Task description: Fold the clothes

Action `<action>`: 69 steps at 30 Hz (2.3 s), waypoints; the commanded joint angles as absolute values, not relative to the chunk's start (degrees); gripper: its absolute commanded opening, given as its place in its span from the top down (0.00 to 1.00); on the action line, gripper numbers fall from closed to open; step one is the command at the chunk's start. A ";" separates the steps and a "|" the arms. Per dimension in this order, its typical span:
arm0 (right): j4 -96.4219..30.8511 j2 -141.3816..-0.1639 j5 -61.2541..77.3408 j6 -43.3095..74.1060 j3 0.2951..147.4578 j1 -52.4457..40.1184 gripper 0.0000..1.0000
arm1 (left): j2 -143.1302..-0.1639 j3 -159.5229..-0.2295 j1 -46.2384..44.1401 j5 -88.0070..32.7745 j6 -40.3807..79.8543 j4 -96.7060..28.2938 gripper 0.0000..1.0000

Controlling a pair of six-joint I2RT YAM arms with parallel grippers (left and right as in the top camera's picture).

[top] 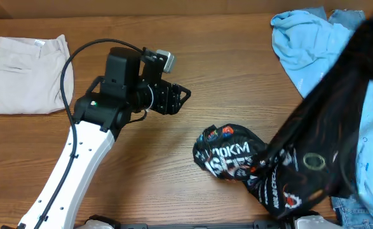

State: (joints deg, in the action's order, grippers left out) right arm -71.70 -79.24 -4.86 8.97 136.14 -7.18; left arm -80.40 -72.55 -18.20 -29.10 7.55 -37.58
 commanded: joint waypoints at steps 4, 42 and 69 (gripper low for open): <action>-64.01 -85.69 10.22 8.47 136.20 -7.11 0.96 | -84.36 -72.75 -18.46 -29.85 8.38 -37.17 0.34; -81.17 -94.96 -20.78 13.69 136.68 1.04 0.96 | -92.95 -72.73 -17.78 -27.16 9.45 -38.81 0.30; -81.41 -94.96 -20.91 13.74 136.68 1.26 0.96 | -114.21 -72.73 -21.47 -23.05 10.81 -35.86 0.21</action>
State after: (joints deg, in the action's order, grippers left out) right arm -81.89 -96.12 -19.92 13.85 136.03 0.78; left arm -112.42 -72.47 -21.30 -21.45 9.98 -36.23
